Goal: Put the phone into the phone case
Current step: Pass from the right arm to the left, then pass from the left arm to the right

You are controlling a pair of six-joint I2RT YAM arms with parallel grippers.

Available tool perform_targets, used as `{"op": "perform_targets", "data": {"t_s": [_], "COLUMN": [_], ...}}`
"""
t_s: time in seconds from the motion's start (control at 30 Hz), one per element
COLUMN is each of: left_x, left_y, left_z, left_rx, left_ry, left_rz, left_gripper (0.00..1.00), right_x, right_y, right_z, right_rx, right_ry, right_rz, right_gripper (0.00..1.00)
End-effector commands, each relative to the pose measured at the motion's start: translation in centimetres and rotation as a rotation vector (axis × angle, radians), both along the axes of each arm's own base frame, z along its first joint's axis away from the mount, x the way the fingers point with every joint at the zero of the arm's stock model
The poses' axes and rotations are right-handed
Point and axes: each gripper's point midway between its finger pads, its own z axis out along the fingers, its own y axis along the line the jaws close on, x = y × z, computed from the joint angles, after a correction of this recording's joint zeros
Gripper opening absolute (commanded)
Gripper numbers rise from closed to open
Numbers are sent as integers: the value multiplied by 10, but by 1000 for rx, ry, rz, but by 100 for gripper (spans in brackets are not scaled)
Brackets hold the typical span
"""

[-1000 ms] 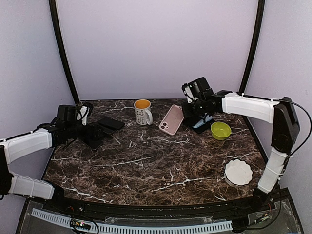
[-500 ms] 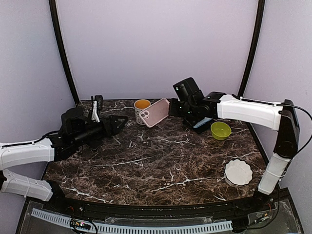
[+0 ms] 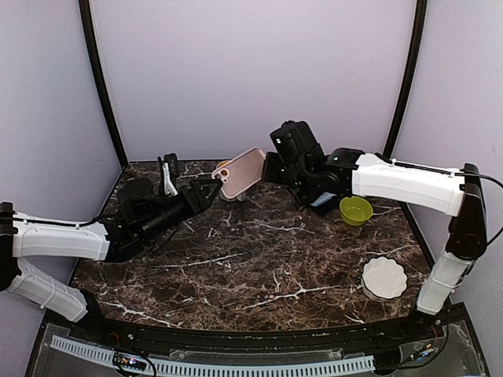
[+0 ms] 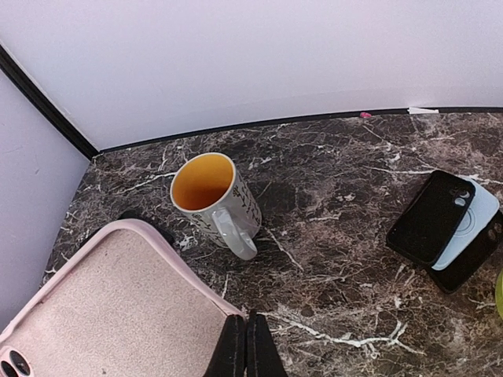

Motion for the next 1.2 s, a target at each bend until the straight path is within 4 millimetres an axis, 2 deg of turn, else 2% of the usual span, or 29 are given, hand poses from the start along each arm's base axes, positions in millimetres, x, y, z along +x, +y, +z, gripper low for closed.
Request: {"op": "perform_targets", "data": {"t_s": [0.0,0.13,0.2,0.23,0.27,0.3,0.37,0.4,0.43,0.47,0.5,0.53,0.57,0.6,0.7,0.77,0.87,0.93,1.03,1.17], "left_x": [0,-2,-3,-3,-3,-3,-3,-4,-8,-10,-11,-13,-10,-9,-11,-21,-39,-53,-59,-63], "left_y": [-18,-22,-24,-24,-25,-25,-25,-24,-25,-23,-21,-18,-10,-7,4,3,-1,0,-1,1], "left_z": [26,32,37,37,38,38,37,38,34,36,27,32,29,26,22,21,18,11,18,25], "left_rx": [-64,-80,-78,-73,-72,-68,-60,-57,-32,-22,40,64,149,203,462,597,716,789,843,888], "left_ry": [-56,-81,-102,-101,-104,-106,-105,-108,-104,-110,-107,-120,-123,-122,-177,-232,-278,-290,-332,-358], "left_rz": [-60,-83,-91,-91,-92,-92,-94,-95,-115,-119,-116,-113,-75,-62,-74,-153,-299,-395,-452,-484], "left_gripper": [64,59,51,36,29,16,3,1,0,0,0,0,0,0,0,0,0,0,0,0], "right_x": [-5,-6,-7,-8,-10,-11,-17,-20,-23,-26,-28,-30,-34,-42,-84,-97,-114,-130,-136,-138], "right_y": [7,8,10,13,15,17,25,28,30,29,25,17,10,6,1,-11,-14,-2,14,30], "right_z": [48,51,51,51,51,52,52,51,49,48,44,39,36,33,16,12,21,38,53,59], "right_rx": [76,65,69,76,85,92,86,67,40,2,-53,-116,-207,-281,-496,-613,-665,-616,-566,-541], "right_ry": [-98,-112,-114,-116,-120,-125,-133,-137,-136,-137,-136,-137,-164,-188,-237,-251,-266,-289,-310,-304], "right_rz": [14,17,33,47,64,82,158,205,253,293,321,339,384,455,787,879,1004,1123,1193,1259], "right_gripper": [0,0,0,0,0,0,0,3,20,43,65,80,91,95,98,98,98,99,95,86]}}
